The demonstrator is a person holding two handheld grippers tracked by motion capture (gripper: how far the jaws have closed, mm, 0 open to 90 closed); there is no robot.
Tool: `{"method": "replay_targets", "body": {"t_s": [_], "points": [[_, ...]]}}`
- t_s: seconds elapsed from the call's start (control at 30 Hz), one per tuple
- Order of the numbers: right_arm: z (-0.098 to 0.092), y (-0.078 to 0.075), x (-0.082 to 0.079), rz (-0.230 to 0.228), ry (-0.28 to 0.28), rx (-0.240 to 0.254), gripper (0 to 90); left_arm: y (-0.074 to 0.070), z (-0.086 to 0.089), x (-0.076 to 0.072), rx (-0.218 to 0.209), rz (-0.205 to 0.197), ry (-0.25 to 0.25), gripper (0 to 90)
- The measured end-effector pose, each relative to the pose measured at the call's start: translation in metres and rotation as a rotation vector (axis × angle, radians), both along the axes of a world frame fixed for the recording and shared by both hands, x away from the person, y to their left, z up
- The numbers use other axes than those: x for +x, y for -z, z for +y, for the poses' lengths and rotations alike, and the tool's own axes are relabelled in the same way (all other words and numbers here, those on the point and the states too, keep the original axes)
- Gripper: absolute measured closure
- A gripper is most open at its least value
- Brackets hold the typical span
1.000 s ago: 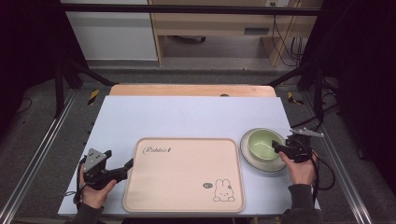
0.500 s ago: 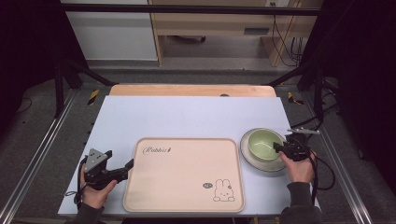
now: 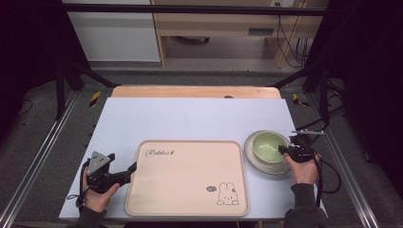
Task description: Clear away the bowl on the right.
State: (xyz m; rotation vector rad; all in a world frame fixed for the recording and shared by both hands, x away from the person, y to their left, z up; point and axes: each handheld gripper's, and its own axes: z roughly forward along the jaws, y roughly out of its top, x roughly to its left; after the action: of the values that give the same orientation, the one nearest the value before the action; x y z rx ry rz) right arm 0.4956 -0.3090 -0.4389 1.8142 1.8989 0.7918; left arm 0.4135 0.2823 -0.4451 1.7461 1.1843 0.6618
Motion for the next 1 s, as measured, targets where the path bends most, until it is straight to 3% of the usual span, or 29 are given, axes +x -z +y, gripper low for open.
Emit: {"method": "replay_targets", "body": {"t_s": [0.73,0.77,1.0], "points": [[0.0021,0.0030,0.0071,0.059,0.017,0.052,81.1,0.0007,-0.0008,0.0000,0.005,0.002,0.006,10.2],[0.0007,0.0041,0.0074,0.055,0.006,0.037,81.1,0.0007,-0.0008,0.0001,0.006,0.002,0.007,10.2],[-0.0008,0.0040,0.0088,0.070,0.016,0.074,81.7,0.0011,-0.0015,0.0004,0.009,0.005,0.010,10.4]]}}
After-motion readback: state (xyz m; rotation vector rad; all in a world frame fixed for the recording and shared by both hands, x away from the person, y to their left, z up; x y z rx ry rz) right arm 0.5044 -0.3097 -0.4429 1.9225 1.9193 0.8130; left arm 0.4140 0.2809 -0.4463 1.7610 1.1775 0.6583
